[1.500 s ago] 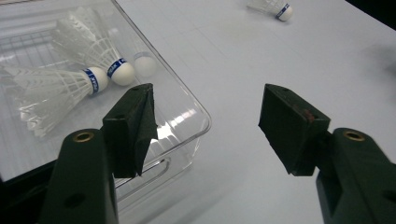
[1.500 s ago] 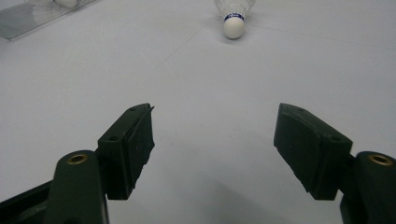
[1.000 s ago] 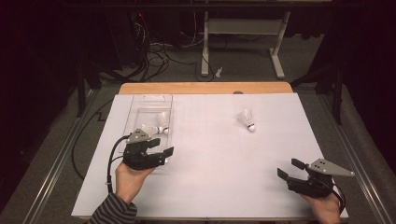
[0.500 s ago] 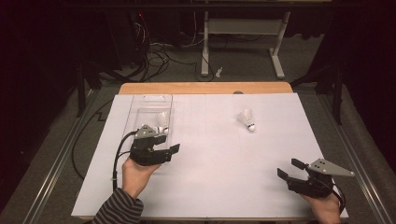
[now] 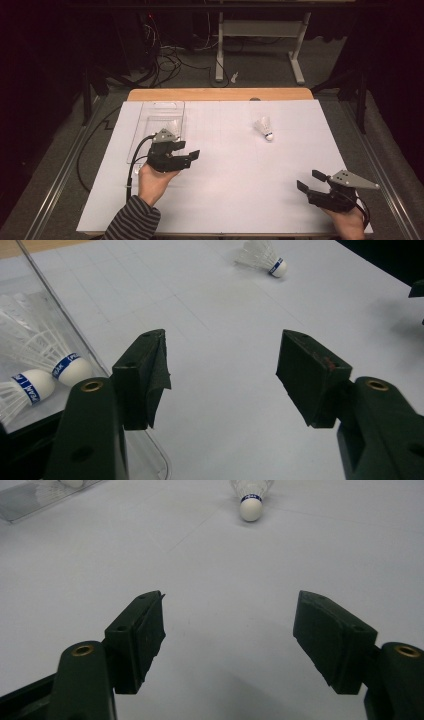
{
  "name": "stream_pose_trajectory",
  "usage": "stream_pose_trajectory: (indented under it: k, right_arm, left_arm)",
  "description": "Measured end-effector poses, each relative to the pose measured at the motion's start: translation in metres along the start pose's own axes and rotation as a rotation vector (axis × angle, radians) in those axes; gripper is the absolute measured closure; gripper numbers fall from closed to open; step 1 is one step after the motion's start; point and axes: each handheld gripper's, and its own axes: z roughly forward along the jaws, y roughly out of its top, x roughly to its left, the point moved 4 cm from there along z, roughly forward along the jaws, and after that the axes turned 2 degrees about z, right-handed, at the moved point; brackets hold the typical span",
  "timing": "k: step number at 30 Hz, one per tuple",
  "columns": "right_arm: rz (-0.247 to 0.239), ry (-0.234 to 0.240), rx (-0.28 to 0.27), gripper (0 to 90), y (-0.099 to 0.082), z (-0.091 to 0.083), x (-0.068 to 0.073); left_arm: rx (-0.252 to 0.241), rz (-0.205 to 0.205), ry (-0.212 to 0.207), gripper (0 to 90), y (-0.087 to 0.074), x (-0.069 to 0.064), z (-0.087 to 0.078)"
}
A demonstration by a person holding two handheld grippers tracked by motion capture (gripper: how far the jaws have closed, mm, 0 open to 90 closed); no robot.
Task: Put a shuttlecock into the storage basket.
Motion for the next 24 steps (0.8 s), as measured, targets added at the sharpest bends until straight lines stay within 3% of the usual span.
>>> stream_pose_trajectory:
  k: [24]
  right_arm:
    - [0.000, 0.000, -0.001, 29.0, 0.000, 0.000, 0.000]
  left_arm:
    - [-0.006, 0.004, -0.023, 38.4, 0.018, -0.006, 0.019]
